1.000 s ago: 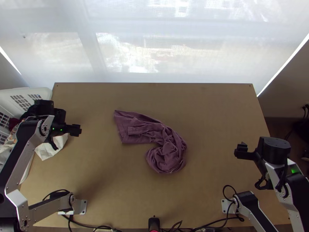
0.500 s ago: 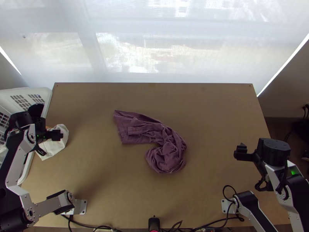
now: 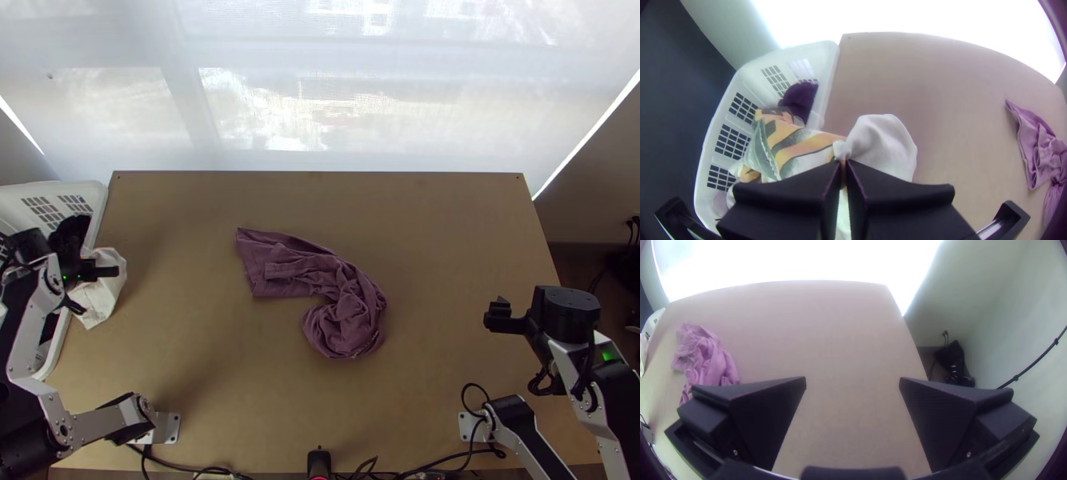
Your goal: Fold the t-shirt
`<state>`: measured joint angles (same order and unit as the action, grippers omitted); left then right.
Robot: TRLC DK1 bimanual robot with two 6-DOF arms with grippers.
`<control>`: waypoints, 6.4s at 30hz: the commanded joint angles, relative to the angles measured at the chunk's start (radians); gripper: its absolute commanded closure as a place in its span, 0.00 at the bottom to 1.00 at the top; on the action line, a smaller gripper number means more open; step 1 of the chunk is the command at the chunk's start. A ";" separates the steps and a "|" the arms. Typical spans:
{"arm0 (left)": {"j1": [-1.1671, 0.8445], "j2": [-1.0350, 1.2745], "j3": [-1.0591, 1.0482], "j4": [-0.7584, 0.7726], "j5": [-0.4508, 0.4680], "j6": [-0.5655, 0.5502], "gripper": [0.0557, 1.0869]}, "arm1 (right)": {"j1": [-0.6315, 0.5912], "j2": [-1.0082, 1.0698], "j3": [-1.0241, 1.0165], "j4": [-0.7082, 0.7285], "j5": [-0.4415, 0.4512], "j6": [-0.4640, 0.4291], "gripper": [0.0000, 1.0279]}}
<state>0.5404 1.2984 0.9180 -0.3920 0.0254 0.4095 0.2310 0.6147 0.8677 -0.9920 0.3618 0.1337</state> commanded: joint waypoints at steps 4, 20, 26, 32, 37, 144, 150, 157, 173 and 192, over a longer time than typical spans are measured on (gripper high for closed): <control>0.202 0.110 0.315 -0.051 0.096 -0.021 0.89 | 0.011 0.036 0.004 0.027 -0.001 0.004 0.05; 0.583 0.495 0.613 0.012 0.116 -0.087 0.88 | 0.022 0.088 0.022 0.047 0.000 -0.005 0.05; 0.667 0.630 0.564 0.041 0.114 -0.081 0.85 | 0.036 0.117 0.042 0.058 0.000 -0.005 0.05; 0.730 0.661 0.513 0.027 0.148 -0.098 0.72 | 0.036 0.115 0.053 0.053 0.000 -0.005 0.05; 0.705 0.607 0.555 -0.064 0.199 -0.143 0.16 | 0.048 0.115 0.056 0.052 0.000 -0.005 0.05; -1.004 0.526 0.406 -0.226 0.191 -0.474 0.97 | 0.427 0.496 0.225 0.216 -0.030 -0.209 0.05; -0.927 0.455 0.429 -0.255 0.191 -0.497 0.97 | 0.550 0.577 0.248 0.216 -0.030 -0.223 0.05; -0.812 0.348 0.564 -0.315 0.192 -0.500 0.97 | 0.613 0.691 0.301 0.240 -0.058 -0.213 0.05; -0.712 0.279 0.659 -0.337 0.192 -0.497 0.97 | 0.754 0.930 0.361 0.358 -0.161 -0.172 0.07; -0.692 0.242 0.568 -0.317 0.214 -0.498 0.97 | 0.840 1.194 0.495 0.405 -0.230 -0.132 0.30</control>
<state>-0.1619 1.5562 1.5215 -0.7235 0.2214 -0.0822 1.0653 1.7374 1.3453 -0.6056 0.1474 0.0006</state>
